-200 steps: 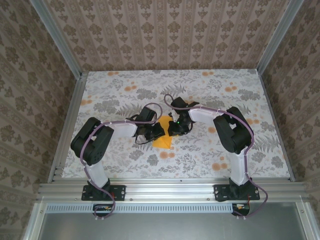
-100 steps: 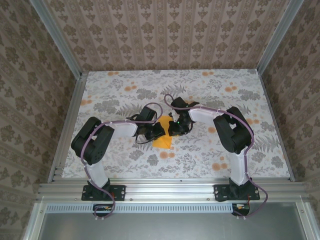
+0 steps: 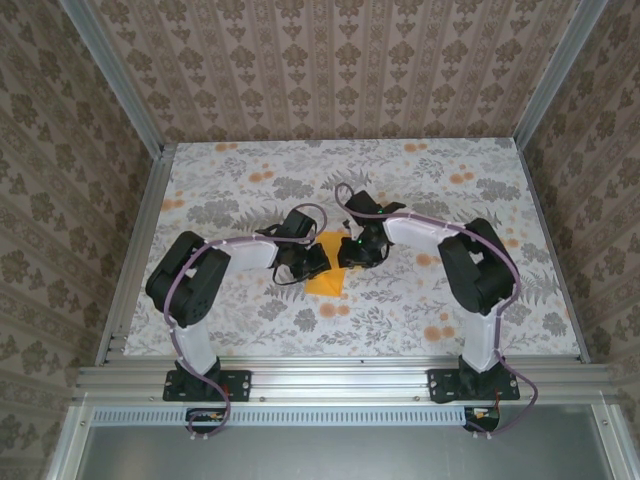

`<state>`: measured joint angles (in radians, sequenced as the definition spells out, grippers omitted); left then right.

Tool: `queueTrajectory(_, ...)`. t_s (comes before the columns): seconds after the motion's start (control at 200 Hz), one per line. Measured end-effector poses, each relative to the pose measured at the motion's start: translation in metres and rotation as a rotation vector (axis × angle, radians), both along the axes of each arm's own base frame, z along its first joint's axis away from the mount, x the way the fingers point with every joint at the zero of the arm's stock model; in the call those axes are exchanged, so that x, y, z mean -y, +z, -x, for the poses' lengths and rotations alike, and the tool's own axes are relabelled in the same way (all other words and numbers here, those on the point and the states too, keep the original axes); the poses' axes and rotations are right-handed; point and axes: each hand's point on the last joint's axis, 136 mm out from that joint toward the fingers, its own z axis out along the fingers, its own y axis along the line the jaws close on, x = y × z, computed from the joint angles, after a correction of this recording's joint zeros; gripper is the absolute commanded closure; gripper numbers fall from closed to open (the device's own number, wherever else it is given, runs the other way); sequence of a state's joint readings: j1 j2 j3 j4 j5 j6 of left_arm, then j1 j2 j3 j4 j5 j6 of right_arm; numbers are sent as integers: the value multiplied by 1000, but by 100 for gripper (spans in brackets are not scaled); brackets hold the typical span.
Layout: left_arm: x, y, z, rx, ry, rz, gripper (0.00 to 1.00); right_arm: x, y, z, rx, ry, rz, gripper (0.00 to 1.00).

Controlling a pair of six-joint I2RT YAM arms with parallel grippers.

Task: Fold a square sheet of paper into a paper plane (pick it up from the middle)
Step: Fold the triangle a second time at the center of the table.

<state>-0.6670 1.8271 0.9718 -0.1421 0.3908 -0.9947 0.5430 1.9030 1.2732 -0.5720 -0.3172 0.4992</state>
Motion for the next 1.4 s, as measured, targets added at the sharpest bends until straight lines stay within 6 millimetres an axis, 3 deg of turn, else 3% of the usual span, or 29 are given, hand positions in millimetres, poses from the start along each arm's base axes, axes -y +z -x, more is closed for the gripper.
queueTrajectory(0.155, 0, 0, 0, -3, 0, -3, 89, -2, 20, 7, 40, -11, -36, 83)
queueTrajectory(0.395, 0, 0, 0, -3, 1, -5, 90, -34, 12, 39, -19, 49, -115, 88)
queueTrajectory(0.595, 0, -1, 0, -4, 2, -5, 90, -49, 6, 44, -47, 54, -174, 88)
queueTrajectory(0.91, 0, -1, 0, -4, 2, -6, 90, -42, -22, 53, -107, 45, -136, 88)
queueTrajectory(1.4, 0, -1, 0, -4, 2, -6, 90, -33, -25, 57, -91, 45, -101, 87)
